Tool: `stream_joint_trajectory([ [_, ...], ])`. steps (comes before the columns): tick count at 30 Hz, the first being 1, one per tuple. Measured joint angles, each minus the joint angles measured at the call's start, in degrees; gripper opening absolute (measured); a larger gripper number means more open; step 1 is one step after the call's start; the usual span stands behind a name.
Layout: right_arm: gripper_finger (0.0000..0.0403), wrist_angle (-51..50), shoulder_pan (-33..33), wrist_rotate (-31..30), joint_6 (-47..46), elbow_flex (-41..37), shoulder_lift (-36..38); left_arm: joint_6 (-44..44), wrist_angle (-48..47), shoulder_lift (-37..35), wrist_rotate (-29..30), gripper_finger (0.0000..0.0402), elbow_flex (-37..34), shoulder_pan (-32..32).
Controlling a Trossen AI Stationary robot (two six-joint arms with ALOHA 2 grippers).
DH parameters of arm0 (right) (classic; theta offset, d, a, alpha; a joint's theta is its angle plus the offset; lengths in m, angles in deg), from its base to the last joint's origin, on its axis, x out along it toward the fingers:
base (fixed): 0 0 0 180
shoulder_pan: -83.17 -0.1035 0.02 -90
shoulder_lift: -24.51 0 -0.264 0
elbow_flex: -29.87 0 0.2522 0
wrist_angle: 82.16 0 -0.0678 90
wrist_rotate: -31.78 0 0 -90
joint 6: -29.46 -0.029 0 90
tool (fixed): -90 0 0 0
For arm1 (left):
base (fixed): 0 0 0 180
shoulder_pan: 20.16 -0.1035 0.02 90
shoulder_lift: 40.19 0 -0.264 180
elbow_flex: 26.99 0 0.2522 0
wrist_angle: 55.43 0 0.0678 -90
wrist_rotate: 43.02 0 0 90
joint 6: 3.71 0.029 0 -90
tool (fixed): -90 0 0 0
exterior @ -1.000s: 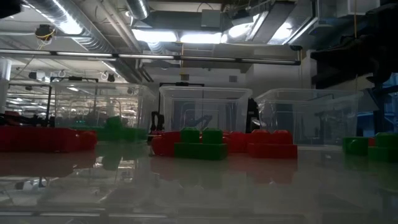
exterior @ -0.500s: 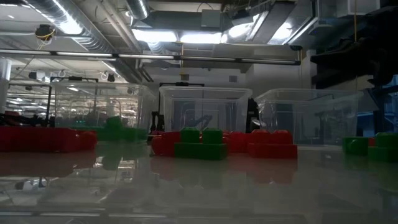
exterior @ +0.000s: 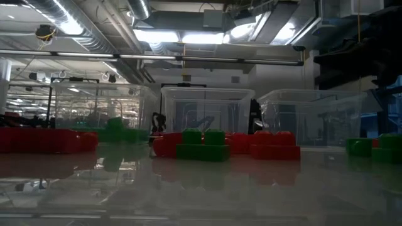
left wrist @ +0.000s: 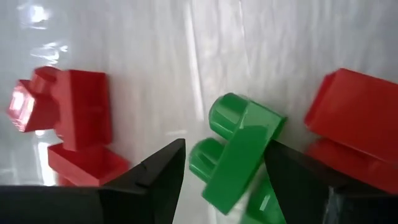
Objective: Sort blocks
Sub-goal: Put the green game piece into the left transparent bin
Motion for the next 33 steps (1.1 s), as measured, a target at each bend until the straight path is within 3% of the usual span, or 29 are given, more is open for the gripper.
stream_joint_trajectory([
  [5, 0.0019, -0.1, 0.0, 0.0, 0.0, 0.0, 0.0, 1.0, 0.2, 1.2, 3.0, 0.021, 0.0, -0.5],
  [13, 0.0019, -0.2, 0.0, 0.0, 0.0, 0.0, 0.0, 1.4, 1.0, 4.9, 3.2, 0.0201, 0.0, -2.7],
  [27, 0.0019, -0.4, 0.0, 0.0, 0.1, 0.0, 0.0, -0.3, 0.7, 4.8, 3.6, 0.0038, 0.0, -4.6],
  [33, 0.0019, -0.4, 0.0, 0.0, 0.1, 0.0, 0.0, -0.5, -0.9, 4.6, 3.0, 0.001, 0.8, -5.4],
])
